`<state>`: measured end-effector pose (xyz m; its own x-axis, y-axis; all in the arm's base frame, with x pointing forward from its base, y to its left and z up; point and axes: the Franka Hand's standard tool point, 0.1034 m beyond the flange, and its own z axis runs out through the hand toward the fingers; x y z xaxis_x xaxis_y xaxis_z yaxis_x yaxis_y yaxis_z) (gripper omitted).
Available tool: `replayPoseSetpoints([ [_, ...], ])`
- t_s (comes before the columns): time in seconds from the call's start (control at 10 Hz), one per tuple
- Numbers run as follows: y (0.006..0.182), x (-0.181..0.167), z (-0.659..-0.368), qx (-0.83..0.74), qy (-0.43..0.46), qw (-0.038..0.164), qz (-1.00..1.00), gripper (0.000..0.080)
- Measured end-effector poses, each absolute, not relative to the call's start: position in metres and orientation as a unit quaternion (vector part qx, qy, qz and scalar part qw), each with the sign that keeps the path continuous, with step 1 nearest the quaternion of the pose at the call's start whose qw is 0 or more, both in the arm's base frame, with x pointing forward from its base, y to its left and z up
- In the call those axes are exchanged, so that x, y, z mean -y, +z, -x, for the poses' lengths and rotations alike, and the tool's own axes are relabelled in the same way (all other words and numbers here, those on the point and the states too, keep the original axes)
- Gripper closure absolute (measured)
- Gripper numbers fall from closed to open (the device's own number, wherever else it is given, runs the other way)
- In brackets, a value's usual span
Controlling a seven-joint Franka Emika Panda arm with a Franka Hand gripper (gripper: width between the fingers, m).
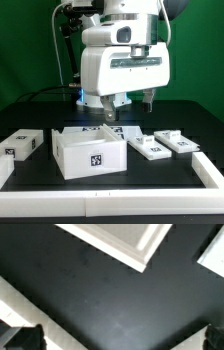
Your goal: Assemble cabinet
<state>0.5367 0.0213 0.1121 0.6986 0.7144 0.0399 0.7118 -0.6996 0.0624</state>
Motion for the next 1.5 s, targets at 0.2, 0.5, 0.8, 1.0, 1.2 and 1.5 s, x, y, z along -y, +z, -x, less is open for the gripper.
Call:
replayPoseSetpoints([
  [0.2, 0.112, -0.021, -0.537, -0.387, 0.030, 0.021, -0.921, 0.0002],
  [0.5, 0.111, -0.021, -0.536, -0.387, 0.030, 0.021, -0.921, 0.0002],
  [0.8, 0.103, -0.001, -0.513, -0.512, 0.044, 0.039, -0.857, 0.0002],
  [1.0, 0.102, 0.007, -0.510, -0.562, 0.034, 0.047, -0.825, 0.0002],
  [1.2, 0.101, 0.009, -0.509, -0.565, 0.030, 0.048, -0.823, 0.0002],
  [1.5, 0.101, 0.015, -0.509, -0.615, 0.028, 0.051, -0.786, 0.0002],
])
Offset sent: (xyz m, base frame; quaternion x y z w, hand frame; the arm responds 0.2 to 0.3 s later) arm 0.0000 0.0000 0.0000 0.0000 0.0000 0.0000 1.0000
